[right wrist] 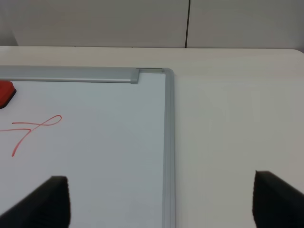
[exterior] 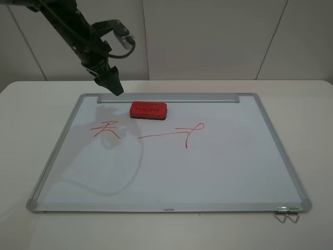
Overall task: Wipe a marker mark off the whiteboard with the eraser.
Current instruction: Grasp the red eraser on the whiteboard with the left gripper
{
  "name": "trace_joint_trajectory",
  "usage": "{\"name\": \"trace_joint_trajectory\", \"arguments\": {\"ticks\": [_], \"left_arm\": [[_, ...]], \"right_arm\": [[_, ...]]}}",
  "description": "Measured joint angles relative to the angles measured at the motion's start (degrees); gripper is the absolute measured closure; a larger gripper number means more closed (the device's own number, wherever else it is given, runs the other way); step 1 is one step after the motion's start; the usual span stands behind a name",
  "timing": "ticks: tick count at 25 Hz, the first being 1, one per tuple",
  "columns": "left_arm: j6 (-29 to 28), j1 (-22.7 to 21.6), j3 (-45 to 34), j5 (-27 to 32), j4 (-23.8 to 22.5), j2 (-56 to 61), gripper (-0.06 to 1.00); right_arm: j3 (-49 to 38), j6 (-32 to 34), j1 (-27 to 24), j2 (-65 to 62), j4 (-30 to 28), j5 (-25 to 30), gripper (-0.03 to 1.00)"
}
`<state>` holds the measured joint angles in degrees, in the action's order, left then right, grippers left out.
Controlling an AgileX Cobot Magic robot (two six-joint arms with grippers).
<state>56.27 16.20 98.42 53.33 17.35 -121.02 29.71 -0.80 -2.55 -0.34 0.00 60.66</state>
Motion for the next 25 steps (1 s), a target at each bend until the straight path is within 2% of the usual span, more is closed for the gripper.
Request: {"name": "trace_joint_trajectory", "arguments": {"ticks": [5, 10, 18, 25], "left_arm": [[1.8, 1.6, 5.9, 1.2, -4.0, -4.9, 0.17], [7.3, 5.9, 8.2, -0.1, -9.5, -7.8, 0.17], [8.9, 9.6, 8.3, -0.6, -9.8, -9.8, 0.17], [8.9, 10.6, 8.3, -3.6, -8.7, -11.0, 0.17]], "right_arm": [[0.0, 0.0, 0.0, 0.0, 0.0, 0.0, 0.27], [0.0, 0.0, 0.0, 0.0, 0.0, 0.0, 0.27], [0.0, 0.0, 0.0, 0.0, 0.0, 0.0, 0.27], [0.0, 0.0, 0.0, 0.0, 0.0, 0.0, 0.27]]}}
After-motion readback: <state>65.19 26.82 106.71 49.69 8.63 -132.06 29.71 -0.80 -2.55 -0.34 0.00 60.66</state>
